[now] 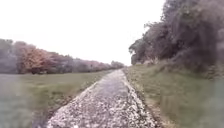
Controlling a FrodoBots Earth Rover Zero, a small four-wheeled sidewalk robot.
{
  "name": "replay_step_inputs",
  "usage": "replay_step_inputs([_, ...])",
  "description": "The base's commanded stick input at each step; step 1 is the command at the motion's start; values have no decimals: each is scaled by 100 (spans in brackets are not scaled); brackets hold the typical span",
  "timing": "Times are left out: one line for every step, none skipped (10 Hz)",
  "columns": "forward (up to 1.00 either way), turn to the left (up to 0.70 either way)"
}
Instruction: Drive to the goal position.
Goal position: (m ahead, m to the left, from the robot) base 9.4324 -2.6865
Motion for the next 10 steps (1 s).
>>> replay_step_inputs([100,0])
replay_step_inputs([100,0])
replay_step_inputs([100,0])
replay_step_inputs([100,0])
replay_step_inputs([100,-14])
replay_step_inputs([100,-30])
replay_step_inputs([100,-15])
replay_step_inputs([100,-7])
replay_step_inputs([100,0])
replay_step_inputs([100,0])
